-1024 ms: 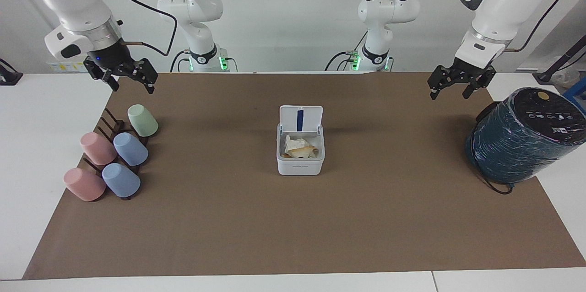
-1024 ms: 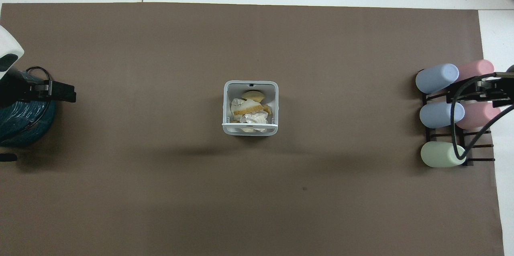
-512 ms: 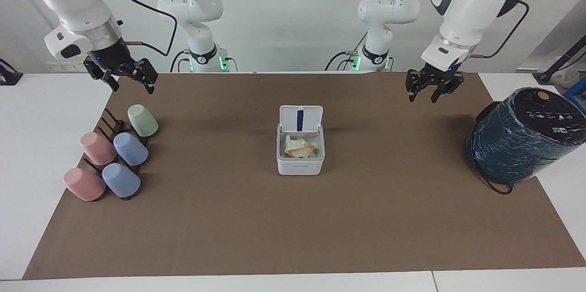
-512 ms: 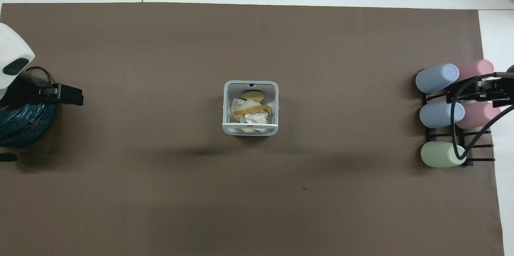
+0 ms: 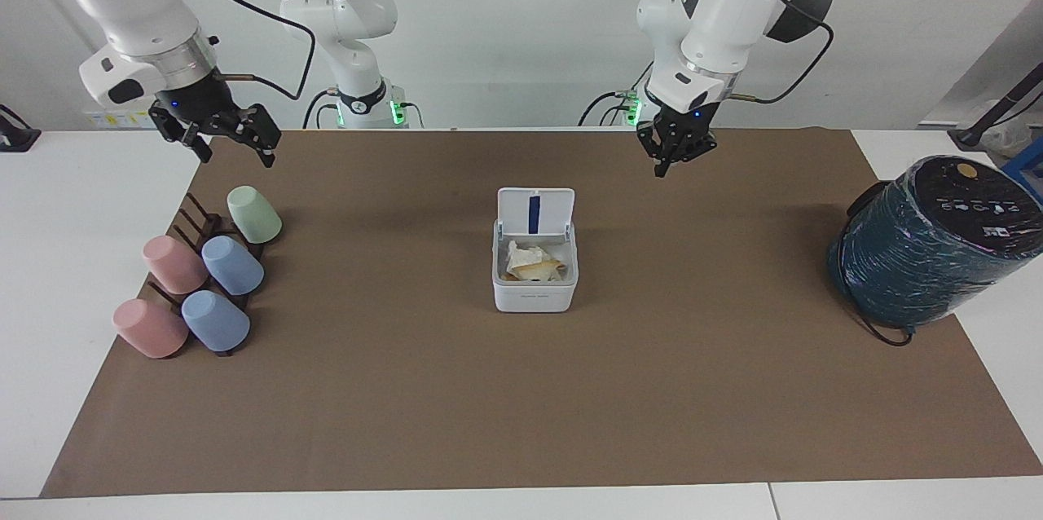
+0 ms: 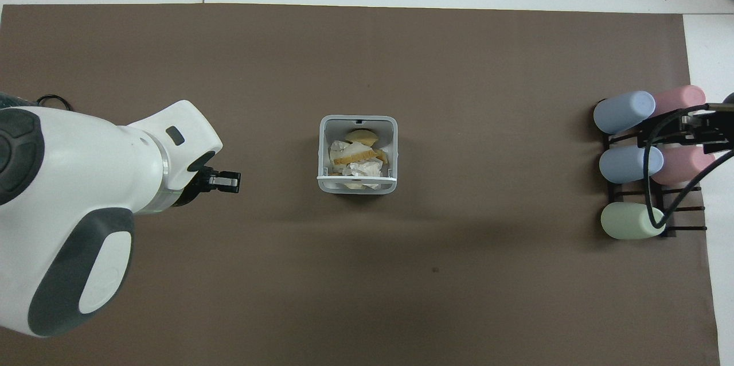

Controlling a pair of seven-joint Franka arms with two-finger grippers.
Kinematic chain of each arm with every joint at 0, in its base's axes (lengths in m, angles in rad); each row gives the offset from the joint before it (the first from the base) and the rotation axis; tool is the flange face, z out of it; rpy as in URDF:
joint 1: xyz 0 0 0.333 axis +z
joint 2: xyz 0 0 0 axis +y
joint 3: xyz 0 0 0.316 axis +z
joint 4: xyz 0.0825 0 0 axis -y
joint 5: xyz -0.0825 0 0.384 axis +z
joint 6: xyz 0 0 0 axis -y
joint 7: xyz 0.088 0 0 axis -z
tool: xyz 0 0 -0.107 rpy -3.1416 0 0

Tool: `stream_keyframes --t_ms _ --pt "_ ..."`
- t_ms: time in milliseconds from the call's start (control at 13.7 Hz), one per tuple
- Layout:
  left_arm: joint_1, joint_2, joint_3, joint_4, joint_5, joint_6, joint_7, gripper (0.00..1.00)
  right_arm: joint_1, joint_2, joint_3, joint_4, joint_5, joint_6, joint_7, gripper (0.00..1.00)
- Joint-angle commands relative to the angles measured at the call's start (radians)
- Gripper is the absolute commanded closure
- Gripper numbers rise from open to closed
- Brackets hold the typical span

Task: Close trash can lid
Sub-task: 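Swing the left arm out toward the white trash can, then bring the left gripper to the open lid behind the trash can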

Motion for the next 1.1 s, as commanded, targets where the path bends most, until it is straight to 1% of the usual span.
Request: stream_keyframes --t_ms 0,146,366,512,585,805,1024 --pt "-0.092 -0.018 0.016 -0.039 -0.021 0.061 -0.059 1.0 -0.017 -0.016 0.012 -0.014 0.002 -0.007 -0.01 0.0" --pt "-0.155 -0.008 0.016 -0.045 -0.021 0.095 -0.107 1.0 -0.018 -0.016 0.012 -0.014 0.004 -0.007 -0.01 0.0" --pt "-0.233 -0.003 0.016 -0.054 -0.037 0.113 -0.125 1.0 -0.017 -0.016 0.012 -0.014 0.004 -0.007 -0.009 0.0" --pt "-0.275 0.011 0.016 -0.073 -0.044 0.174 -0.171 1.0 -0.018 -0.016 0.012 -0.014 0.004 -0.007 -0.01 0.0" --pt "-0.293 0.031 0.016 -0.073 -0.047 0.194 -0.188 1.0 -0.017 -0.016 0.012 -0.014 0.004 -0.007 -0.01 0.0" --pt "-0.327 0.08 0.016 -0.07 -0.047 0.282 -0.229 1.0 -0.018 -0.016 0.012 -0.014 0.002 -0.007 -0.01 0.0" --pt "-0.329 0.116 0.016 -0.065 -0.052 0.381 -0.245 1.0 -0.017 -0.016 0.012 -0.013 0.004 -0.007 -0.01 0.0"
